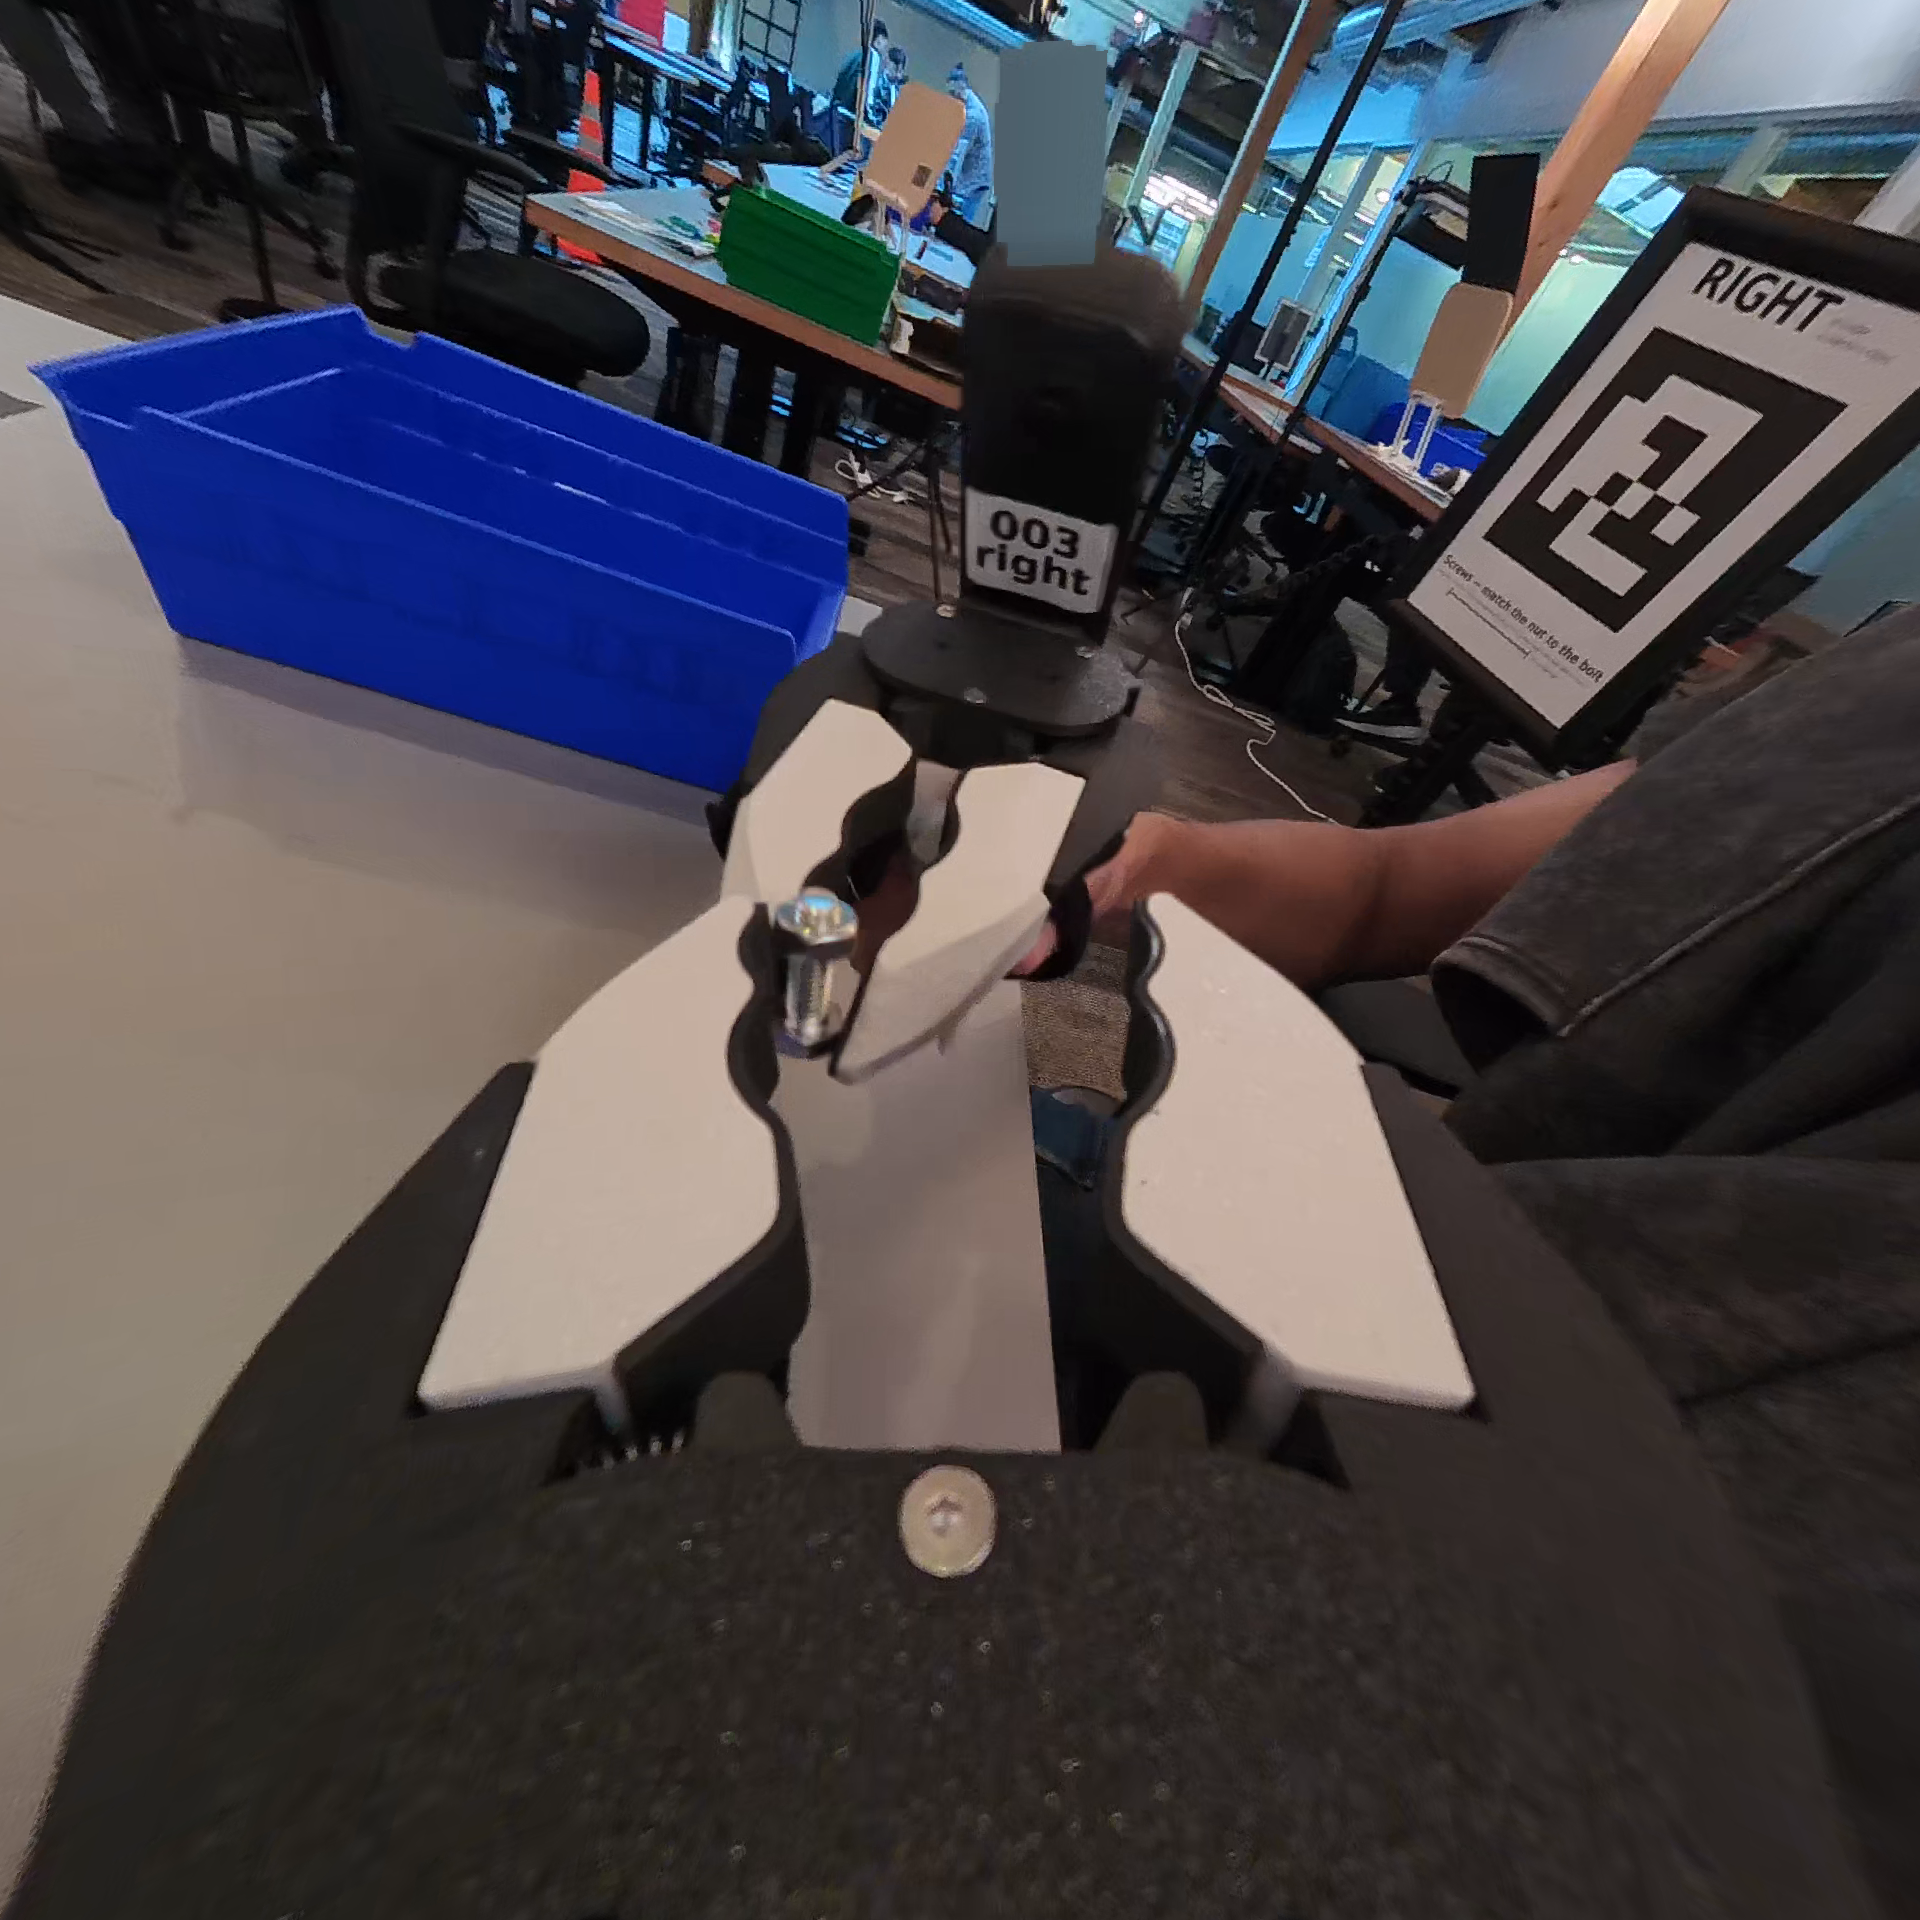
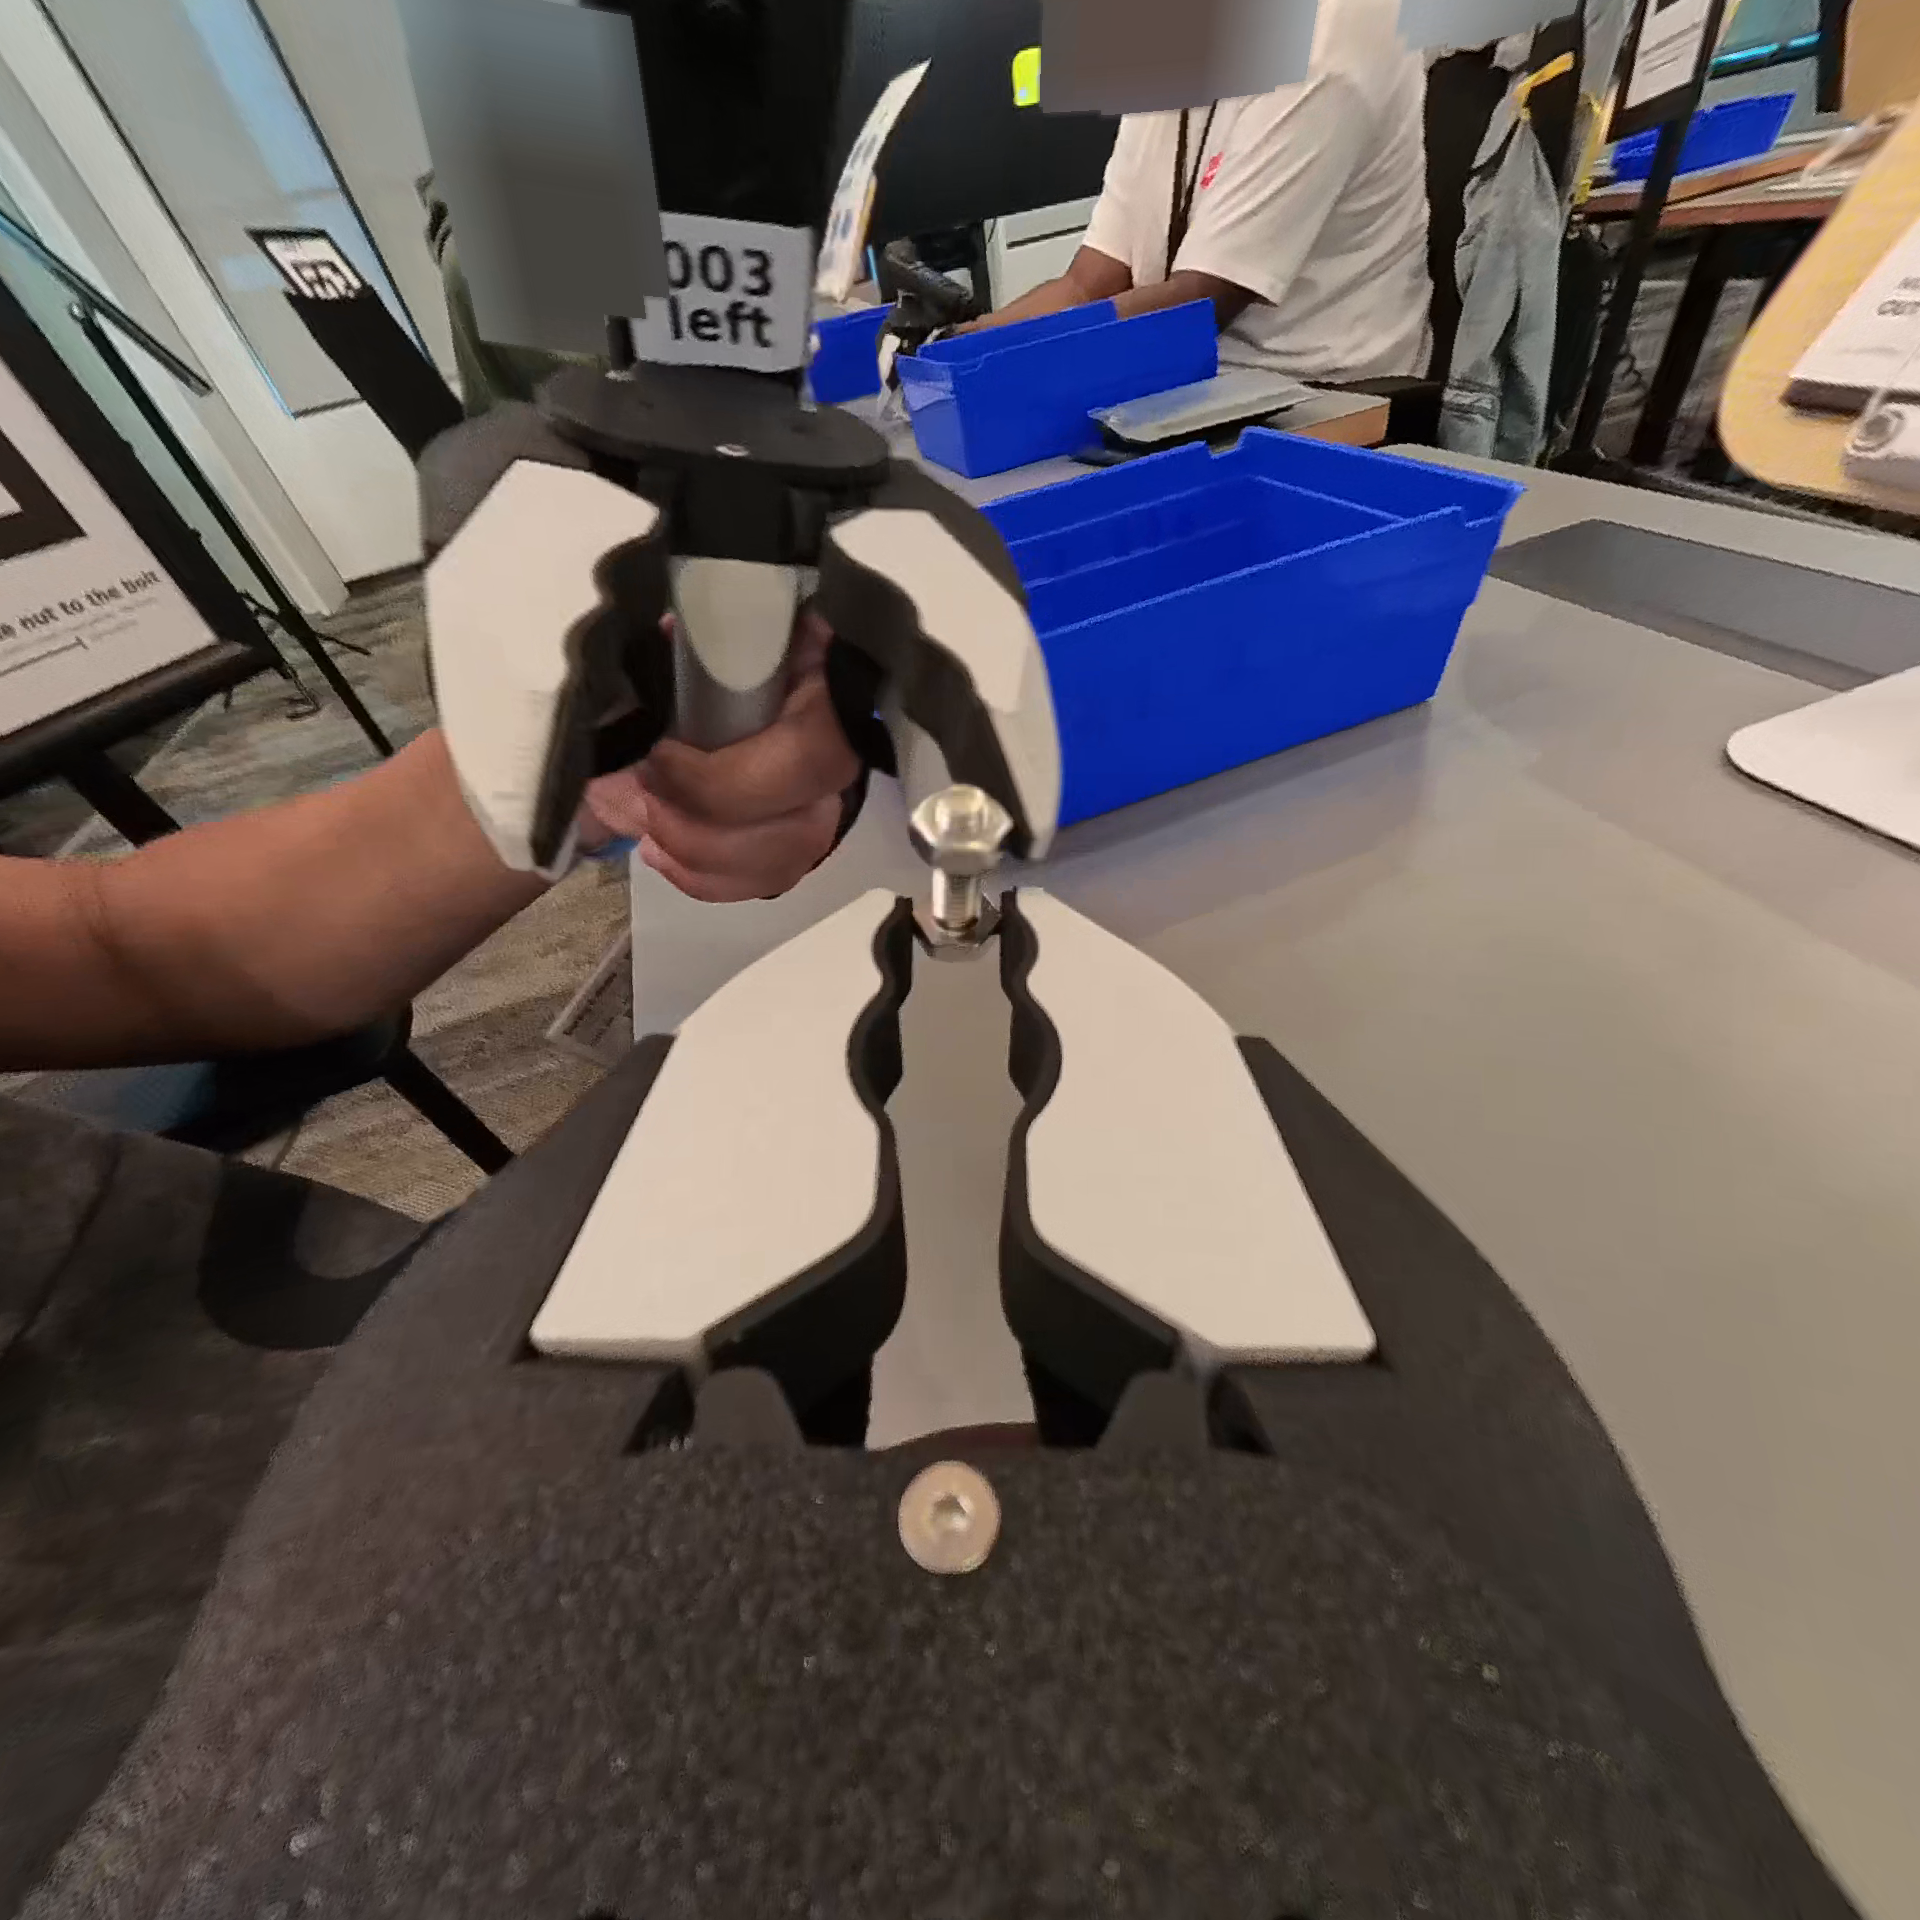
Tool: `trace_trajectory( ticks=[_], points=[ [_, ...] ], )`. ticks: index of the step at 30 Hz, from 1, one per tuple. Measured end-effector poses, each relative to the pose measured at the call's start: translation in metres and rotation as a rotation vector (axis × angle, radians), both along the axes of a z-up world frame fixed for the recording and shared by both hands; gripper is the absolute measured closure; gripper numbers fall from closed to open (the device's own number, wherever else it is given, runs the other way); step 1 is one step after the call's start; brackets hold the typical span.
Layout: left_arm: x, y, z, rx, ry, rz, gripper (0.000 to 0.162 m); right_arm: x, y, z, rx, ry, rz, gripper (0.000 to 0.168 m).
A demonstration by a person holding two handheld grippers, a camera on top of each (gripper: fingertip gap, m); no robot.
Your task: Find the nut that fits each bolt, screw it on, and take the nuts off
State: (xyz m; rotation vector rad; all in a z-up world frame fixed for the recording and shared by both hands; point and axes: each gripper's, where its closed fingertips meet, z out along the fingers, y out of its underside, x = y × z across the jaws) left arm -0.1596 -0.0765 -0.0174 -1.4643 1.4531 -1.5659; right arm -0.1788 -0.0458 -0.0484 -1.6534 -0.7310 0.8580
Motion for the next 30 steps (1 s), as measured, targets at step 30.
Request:
trace_trajectory(
  ticks=[30],
  points=[
    [-0.002, 0.013, 0.006, 0.025, -0.021, 0.077, 0.106, 0.014, 0.007, 0.003, -0.012, 0.034, -0.016, 0.152]
  ],
)
